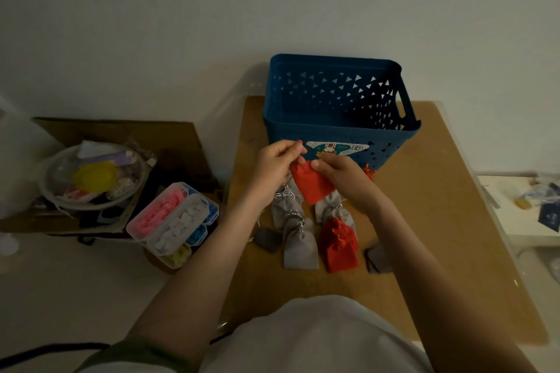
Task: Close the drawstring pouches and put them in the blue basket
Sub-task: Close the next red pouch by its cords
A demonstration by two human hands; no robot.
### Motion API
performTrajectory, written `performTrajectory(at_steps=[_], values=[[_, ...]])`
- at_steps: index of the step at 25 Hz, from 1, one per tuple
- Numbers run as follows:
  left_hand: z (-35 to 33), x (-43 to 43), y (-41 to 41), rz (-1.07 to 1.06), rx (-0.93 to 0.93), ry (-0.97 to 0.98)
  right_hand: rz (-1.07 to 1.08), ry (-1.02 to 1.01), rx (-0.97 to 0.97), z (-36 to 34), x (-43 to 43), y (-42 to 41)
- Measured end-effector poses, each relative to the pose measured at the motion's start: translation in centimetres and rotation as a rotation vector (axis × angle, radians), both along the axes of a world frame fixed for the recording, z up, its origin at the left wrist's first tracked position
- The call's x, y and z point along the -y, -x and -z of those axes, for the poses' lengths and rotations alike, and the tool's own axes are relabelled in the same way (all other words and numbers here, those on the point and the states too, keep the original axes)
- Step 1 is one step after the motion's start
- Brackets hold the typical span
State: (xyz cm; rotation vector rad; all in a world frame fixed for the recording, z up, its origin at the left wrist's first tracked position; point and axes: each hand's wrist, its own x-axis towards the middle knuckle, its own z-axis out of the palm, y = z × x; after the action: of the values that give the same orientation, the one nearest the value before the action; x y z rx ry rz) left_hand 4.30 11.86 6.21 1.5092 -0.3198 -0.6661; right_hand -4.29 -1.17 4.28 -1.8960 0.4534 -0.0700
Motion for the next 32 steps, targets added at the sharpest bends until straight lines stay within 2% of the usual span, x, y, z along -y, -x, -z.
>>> performTrajectory(at_steps=[5, 10, 15, 19, 22, 26, 29, 32], values=[[0.7, 0.1, -0.1, 0.015, 0.023, -0.044, -0.001, -0.174, 0.009, 0.4, 0.5, 0.5], [0.4, 0.4, 0.0, 0.068, 0.088, 0.000, -0.110, -0.651, 0.025, 1.6, 0.6, 0.7], [0.7, 0.6, -0.1, 0.079, 0.132, 0.047, -0.245, -0.614, -0.060, 1.9, -0.2, 0.3], [0.7, 0.5, -0.3, 0.047, 0.188, 0.047, -0.201, -0.507, -0.090, 2.4, -0.7, -0.1], [0.8, 0.2, -0.3, 0.020, 0.164, 0.027, -0.082, -0.493, -0.036, 2.7, -0.4, -0.1], [2.0, 0.0, -0.9, -0.003, 0.171, -0.100, 0.084, -0.492, 0.082, 1.6, 0.3, 0.1], [2.4, 0.5, -0.6, 0.006, 0.172, -0.179, 0.054, -0.514, 0.164, 0.9, 0.0, -0.1], [2.4, 1.1, -0.1, -0.045, 0.136, -0.158, -0.053, -0.535, 0.228, 0.5, -0.5, -0.2]])
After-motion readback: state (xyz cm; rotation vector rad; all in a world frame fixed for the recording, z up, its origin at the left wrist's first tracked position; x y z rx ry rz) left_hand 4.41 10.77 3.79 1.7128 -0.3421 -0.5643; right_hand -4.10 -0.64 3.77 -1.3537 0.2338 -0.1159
